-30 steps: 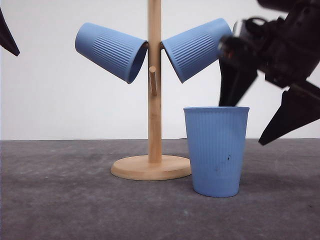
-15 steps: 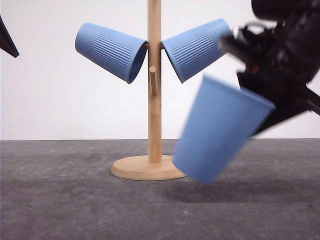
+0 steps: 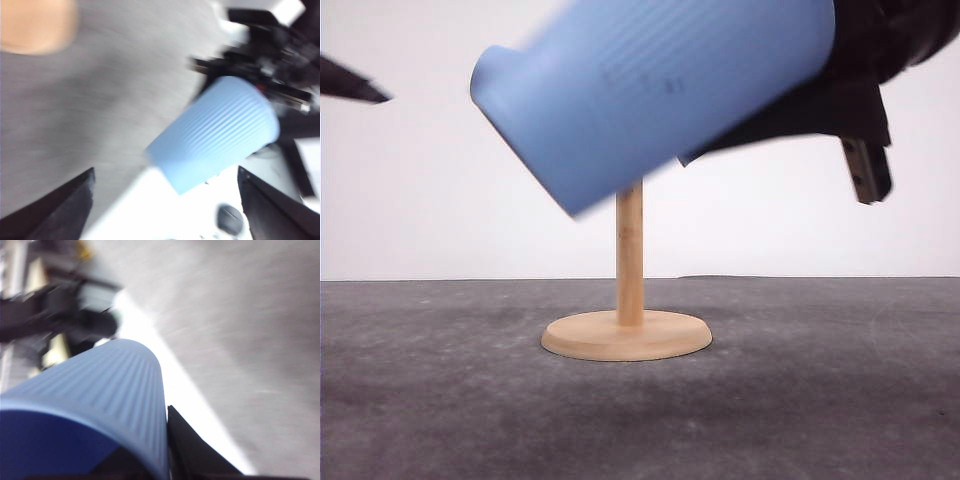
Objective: Place three cups
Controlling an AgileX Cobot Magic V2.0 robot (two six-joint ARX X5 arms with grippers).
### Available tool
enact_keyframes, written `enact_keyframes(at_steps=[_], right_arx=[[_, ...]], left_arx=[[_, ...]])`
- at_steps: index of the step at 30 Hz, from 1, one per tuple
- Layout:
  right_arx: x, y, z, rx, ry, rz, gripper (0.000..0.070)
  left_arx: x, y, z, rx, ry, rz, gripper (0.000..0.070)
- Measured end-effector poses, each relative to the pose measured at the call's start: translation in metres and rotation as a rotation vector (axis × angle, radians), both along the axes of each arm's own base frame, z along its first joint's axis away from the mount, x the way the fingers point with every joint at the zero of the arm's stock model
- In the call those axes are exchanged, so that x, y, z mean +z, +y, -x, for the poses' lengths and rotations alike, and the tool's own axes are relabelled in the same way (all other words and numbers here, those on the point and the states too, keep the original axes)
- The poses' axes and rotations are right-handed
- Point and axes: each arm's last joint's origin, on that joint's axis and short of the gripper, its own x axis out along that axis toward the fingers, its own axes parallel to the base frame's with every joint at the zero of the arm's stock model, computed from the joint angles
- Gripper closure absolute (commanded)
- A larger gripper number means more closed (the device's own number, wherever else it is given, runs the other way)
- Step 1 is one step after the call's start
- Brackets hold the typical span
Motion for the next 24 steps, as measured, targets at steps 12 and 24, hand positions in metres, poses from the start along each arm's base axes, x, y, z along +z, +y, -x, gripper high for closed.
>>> enact_keyframes(at_steps=[12,24], right_arx=[[0.006,0.015,0.007,0.085,-0.009,-0.092,0.07],[0.012,0.02,0.007,0.13,0.054,-0.179,0.07]], left_arx=[[-0.005,-0.055,-0.003,-0.325,-0.057,0.098,0.0],[-0.02,-0.085,0.003,-0.447,-0.028,0.065,0.0]])
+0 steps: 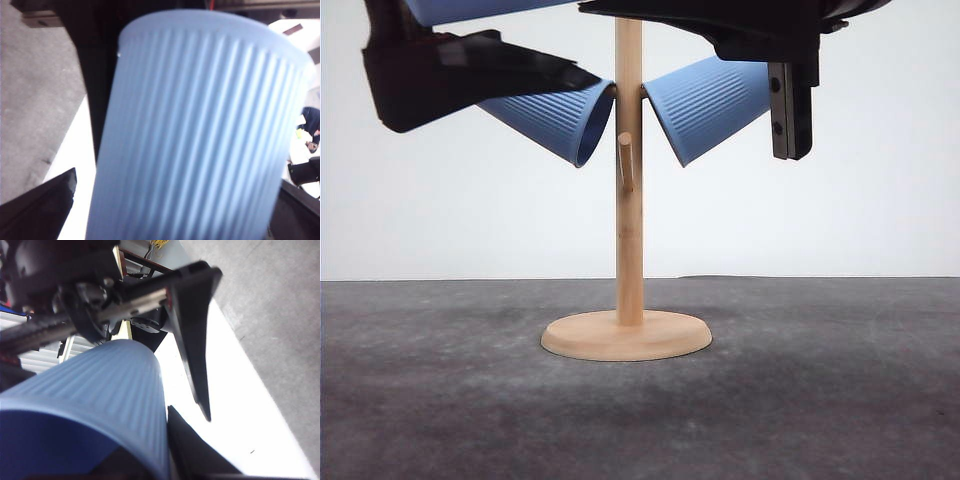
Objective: Place three cups
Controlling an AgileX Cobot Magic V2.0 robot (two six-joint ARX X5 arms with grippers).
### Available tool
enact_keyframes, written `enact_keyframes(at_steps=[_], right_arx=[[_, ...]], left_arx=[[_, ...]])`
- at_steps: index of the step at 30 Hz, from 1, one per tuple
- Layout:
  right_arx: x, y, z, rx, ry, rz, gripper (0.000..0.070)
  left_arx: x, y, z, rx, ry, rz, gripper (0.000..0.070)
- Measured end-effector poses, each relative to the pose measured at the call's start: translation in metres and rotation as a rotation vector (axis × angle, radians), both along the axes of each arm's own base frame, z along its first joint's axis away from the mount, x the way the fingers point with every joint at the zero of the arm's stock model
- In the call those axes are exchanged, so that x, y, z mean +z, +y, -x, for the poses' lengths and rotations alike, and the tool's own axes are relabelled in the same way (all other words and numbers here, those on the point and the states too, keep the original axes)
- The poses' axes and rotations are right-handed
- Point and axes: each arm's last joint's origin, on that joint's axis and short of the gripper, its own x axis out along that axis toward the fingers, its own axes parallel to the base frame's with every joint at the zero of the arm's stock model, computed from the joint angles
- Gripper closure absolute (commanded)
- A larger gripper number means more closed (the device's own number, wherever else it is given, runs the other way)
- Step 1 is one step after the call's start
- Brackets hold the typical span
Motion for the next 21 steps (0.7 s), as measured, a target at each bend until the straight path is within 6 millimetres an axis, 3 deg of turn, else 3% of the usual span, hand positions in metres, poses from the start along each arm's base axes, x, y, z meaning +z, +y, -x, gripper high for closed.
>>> enact_keyframes(at_steps=[1,5,7,10,14,18,21], right_arx=[[0.0,0.001,0.001,0.006,0.003,0.001,0.07],[-0.002,0.004,0.002,0.015,0.009,0.008,0.0698],[-0.002,0.004,0.002,0.014,0.008,0.009,0.0691],[-0.002,0.004,0.002,0.018,0.008,0.006,0.0634],[-0.001,0.004,0.002,0.03,0.011,-0.007,0.0403],[0.002,-0.001,0.0,0.018,0.017,-0.011,0.0378],[0.004,-0.017,-0.006,-0.052,0.007,0.018,0.0378]], left_arx=[[0.0,-0.001,0.0,-0.003,-0.006,0.004,0.0022],[0.002,-0.003,0.001,-0.019,-0.03,0.03,0.0234],[0.002,-0.004,0.001,-0.023,-0.029,0.031,0.027],[0.002,-0.003,0.001,-0.027,-0.024,0.032,0.0272],[0.001,-0.003,0.001,-0.025,-0.018,0.024,0.0272],[0.0,-0.003,0.001,-0.013,-0.019,0.009,0.0271],[0.0,-0.004,-0.001,0.008,-0.038,0.004,0.0271]])
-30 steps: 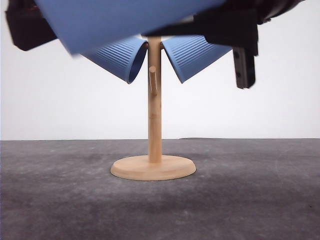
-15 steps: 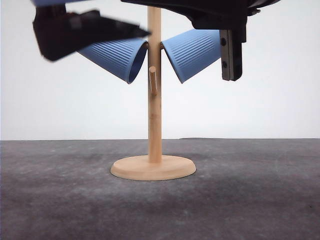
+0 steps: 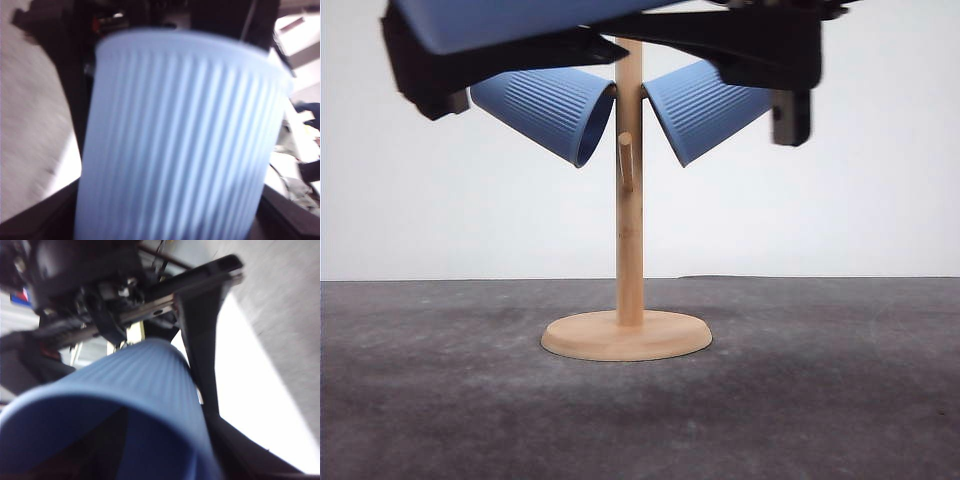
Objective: Place three cups
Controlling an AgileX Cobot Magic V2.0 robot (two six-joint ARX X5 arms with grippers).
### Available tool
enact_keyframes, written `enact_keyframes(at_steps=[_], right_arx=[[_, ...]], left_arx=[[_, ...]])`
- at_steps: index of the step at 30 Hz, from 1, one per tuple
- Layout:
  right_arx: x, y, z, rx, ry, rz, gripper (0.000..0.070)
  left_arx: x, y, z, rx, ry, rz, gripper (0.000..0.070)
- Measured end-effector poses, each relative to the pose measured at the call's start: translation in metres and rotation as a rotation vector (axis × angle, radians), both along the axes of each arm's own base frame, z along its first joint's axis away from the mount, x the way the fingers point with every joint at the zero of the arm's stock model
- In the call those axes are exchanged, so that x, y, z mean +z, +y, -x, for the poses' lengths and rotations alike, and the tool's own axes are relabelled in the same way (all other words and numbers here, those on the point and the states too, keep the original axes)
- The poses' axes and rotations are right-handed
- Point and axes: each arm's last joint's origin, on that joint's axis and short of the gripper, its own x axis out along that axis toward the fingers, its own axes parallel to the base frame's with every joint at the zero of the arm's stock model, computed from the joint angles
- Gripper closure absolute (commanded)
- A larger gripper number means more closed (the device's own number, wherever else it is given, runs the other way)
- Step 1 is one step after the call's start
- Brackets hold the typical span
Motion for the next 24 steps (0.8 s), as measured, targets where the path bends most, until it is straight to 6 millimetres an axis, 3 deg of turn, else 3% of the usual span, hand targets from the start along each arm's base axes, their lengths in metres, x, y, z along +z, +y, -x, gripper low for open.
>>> enact_keyframes(at_steps=[5,10,15,24], right_arx=[[0.001,-0.036,-0.011,-0.159,-0.017,0.051,0.0378],[0.008,-0.057,-0.017,-0.232,-0.066,0.016,0.0378],[0.009,-0.082,-0.022,-0.343,-0.092,0.037,0.0378],[0.008,-0.105,-0.028,-0.443,-0.146,0.074,0.0378]], left_arx=[[-0.001,0.001,-0.001,0.039,-0.007,-0.026,0.0271],[-0.001,0.001,-0.002,0.079,-0.004,-0.047,0.0271],[-0.003,0.001,-0.005,0.232,0.029,-0.124,0.0271],[-0.001,0.003,-0.016,0.532,0.293,-0.166,0.0272]])
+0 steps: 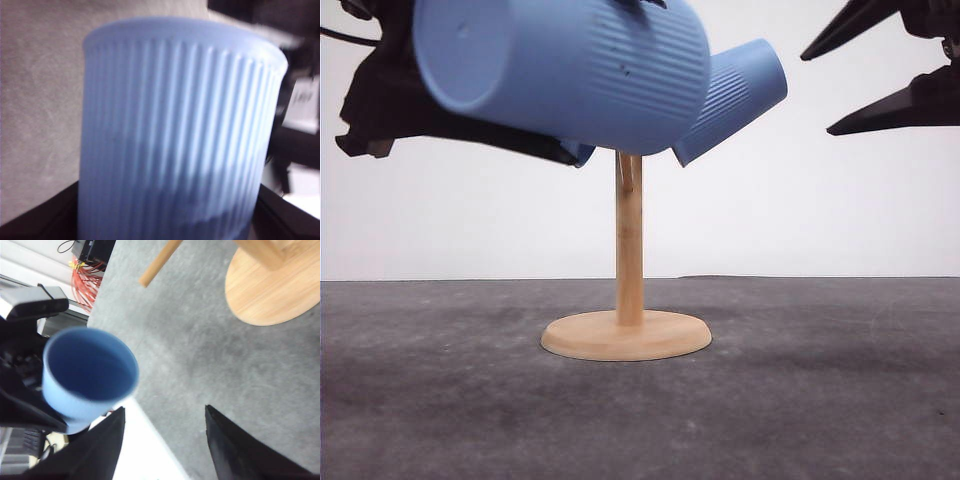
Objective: Place three cups
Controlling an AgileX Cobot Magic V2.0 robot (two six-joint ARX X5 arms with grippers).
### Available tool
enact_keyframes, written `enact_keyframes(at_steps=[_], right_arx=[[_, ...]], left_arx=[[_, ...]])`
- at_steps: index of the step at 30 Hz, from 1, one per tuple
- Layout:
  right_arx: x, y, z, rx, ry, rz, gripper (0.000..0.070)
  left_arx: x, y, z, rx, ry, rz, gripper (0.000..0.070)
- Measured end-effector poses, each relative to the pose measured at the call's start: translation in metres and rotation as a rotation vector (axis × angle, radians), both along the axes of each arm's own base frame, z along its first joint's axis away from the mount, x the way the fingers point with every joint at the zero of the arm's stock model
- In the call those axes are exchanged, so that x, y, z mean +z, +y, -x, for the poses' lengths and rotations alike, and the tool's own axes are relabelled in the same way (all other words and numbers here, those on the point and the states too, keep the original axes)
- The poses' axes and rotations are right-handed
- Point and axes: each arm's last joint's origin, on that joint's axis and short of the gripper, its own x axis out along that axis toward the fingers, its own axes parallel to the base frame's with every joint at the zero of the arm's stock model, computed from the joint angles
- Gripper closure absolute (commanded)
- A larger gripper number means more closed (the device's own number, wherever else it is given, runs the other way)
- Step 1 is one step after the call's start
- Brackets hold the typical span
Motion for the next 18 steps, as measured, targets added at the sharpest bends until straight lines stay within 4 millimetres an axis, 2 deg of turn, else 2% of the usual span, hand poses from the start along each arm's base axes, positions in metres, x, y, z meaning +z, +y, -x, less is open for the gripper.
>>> enact_keyframes(at_steps=[9,18], right_arx=[[0.0,-0.001,0.0,0.006,-0.04,0.022,0.0378],[0.0,-0.001,0.0,0.017,-0.065,0.027,0.0378]], left_arx=[[-0.003,-0.002,-0.033,0.237,0.221,0.134,0.0272],[-0.022,-0.005,-0.073,0.315,0.437,0.27,0.0272]])
